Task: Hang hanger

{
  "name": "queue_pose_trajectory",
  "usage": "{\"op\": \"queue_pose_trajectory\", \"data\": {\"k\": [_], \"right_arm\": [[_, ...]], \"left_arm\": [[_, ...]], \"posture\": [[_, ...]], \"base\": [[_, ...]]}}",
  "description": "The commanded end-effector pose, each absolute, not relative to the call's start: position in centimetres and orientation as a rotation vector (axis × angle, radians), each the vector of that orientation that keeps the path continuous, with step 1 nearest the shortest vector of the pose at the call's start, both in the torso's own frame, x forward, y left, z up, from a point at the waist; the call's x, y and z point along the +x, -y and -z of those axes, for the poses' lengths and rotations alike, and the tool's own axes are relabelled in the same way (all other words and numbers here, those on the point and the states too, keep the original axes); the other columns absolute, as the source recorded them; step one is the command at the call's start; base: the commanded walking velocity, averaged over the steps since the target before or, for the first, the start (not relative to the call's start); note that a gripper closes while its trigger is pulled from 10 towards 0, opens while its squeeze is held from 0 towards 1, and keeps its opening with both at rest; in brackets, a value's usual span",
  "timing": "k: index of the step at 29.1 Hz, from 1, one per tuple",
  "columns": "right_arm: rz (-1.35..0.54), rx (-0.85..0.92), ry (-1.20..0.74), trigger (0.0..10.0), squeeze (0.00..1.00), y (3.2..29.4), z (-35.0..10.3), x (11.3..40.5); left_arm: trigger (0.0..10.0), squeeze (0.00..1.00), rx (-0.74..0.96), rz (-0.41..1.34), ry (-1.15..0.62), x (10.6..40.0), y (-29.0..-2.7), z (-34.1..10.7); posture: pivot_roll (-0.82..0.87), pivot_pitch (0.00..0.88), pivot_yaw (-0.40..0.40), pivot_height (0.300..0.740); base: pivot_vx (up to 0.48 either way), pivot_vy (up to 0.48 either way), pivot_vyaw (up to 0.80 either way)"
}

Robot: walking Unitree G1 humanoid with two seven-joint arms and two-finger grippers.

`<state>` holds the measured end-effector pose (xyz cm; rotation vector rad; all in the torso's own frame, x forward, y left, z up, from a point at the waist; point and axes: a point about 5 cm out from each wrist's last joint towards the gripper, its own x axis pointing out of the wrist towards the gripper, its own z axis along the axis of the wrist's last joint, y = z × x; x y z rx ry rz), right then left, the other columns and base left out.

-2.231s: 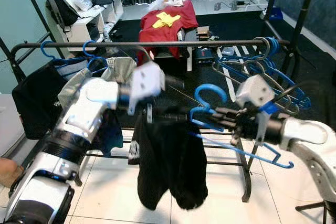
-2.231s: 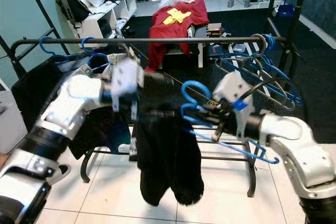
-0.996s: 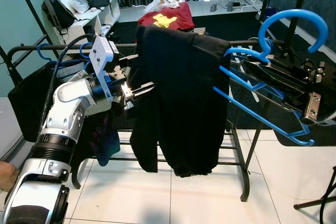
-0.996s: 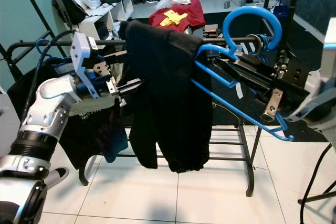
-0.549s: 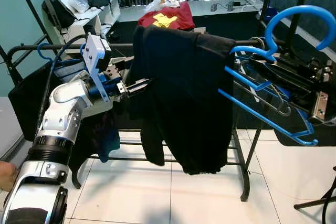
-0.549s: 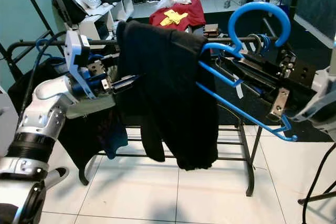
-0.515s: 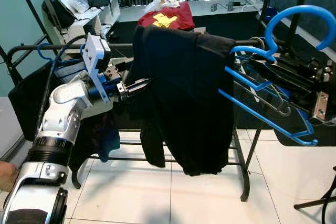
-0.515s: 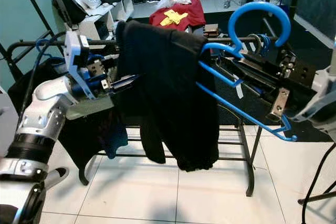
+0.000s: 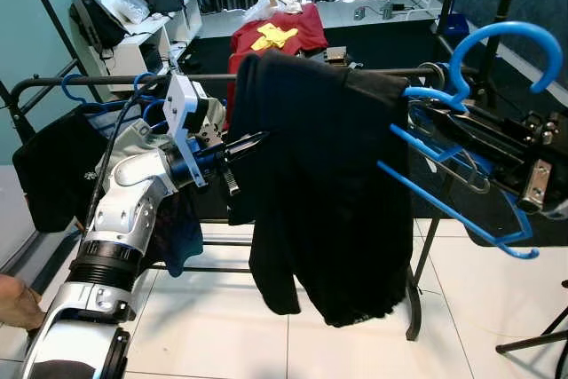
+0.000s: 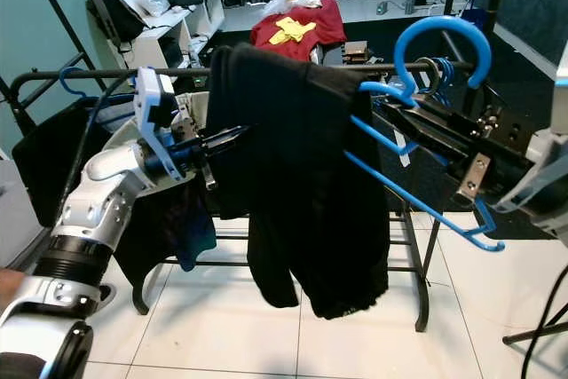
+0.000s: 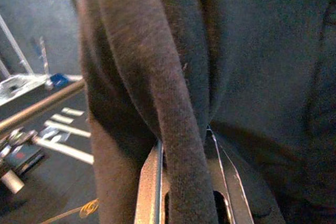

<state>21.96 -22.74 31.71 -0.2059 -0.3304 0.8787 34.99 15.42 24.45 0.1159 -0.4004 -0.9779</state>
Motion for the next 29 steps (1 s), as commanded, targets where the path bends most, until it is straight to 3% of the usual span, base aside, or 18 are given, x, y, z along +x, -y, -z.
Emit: {"op": "queue_pose_trajectory", "data": {"k": [1,3,4,5,9,10,16,18,22,23,24,25,27,28,29], "right_arm": [[-0.838,-0.217,0.303,0.0,0.00,23.3,-31.4,22.1],[-0.698,-0.239,-0.043,0.0,0.00,25.9,-25.1,23.2],[-0.698,-0.239,-0.043,0.0,0.00,25.9,-25.1,23.2],[-0.643,-0.252,-0.236,0.0,0.00,27.1,-21.0,23.0],[-0.616,-0.213,-0.425,0.0,0.00,27.1,-15.7,22.1],[-0.618,-0.192,-0.475,10.0,0.00,26.4,-13.7,21.8],[-0.559,-0.173,-0.493,10.0,0.00,25.8,-11.0,22.0],[-0.490,-0.118,-0.508,10.0,0.00,25.1,-8.7,22.0],[-0.466,-0.086,-0.515,10.0,0.00,24.8,-8.1,22.0],[-0.488,-0.069,-0.503,10.0,0.00,24.2,-8.0,22.2],[-0.488,-0.069,-0.503,10.0,0.00,24.2,-8.0,22.2],[-0.532,-0.023,-0.441,10.0,0.00,23.3,-8.9,22.7],[-0.532,-0.023,-0.441,10.0,0.00,23.3,-8.9,22.7],[-0.597,0.038,-0.342,10.0,0.00,22.4,-10.6,23.5],[-0.597,0.038,-0.342,10.0,0.00,22.4,-10.6,23.5]], "left_arm": [[0.0,0.00,0.137,0.883,0.430,35.2,-17.6,-25.4],[0.0,0.00,0.098,0.600,0.401,36.6,-21.5,-25.6],[0.0,0.00,0.098,0.600,0.401,36.6,-21.5,-25.6],[0.0,0.00,0.063,0.471,0.359,37.0,-23.1,-24.7],[0.0,0.00,-0.037,0.337,0.273,36.9,-24.1,-21.7],[0.0,0.00,-0.080,0.319,0.224,36.5,-23.7,-19.7],[0.0,0.00,-0.129,0.304,0.127,35.6,-22.6,-16.2],[0.0,0.00,-0.139,0.264,0.010,34.1,-21.9,-12.5],[0.0,0.00,-0.152,0.294,-0.002,33.6,-21.1,-11.8],[0.9,0.00,-0.174,0.411,0.033,33.2,-19.0,-12.3],[0.9,0.00,-0.174,0.411,0.033,33.2,-19.0,-12.3],[1.6,0.00,-0.186,0.620,0.101,32.6,-15.8,-14.0],[1.6,0.00,-0.186,0.620,0.101,32.6,-15.8,-14.0],[3.7,0.00,-0.181,0.861,0.168,31.4,-12.4,-15.9],[3.7,0.00,-0.181,0.861,0.168,31.4,-12.4,-15.9]], "posture": [[-0.14,0.000,0.081,0.740],[-0.13,0.000,0.079,0.740],[-0.13,0.000,0.079,0.740],[-0.13,0.000,0.080,0.740],[-0.13,0.000,0.079,0.740],[-0.13,0.000,0.076,0.740],[-0.12,0.000,0.068,0.740],[-0.10,0.000,0.059,0.740],[-0.10,0.000,0.060,0.740],[-0.09,0.000,0.057,0.740],[-0.09,0.000,0.057,0.740],[-0.08,0.000,0.053,0.740],[-0.08,0.000,0.053,0.740],[-0.08,0.000,0.057,0.740],[-0.08,0.000,0.057,0.740]], "base": [[0.000,0.000,0.00],[0.000,0.000,0.00],[0.000,0.000,0.00],[0.000,0.000,0.00],[0.000,0.000,0.00],[0.000,0.000,0.00],[0.000,0.000,0.00],[0.000,0.000,0.00],[0.000,0.000,0.00],[0.000,0.000,0.00],[0.000,0.000,0.00],[0.000,0.000,0.00],[0.000,0.000,0.00],[0.000,0.000,0.00],[0.000,0.000,0.00]]}}
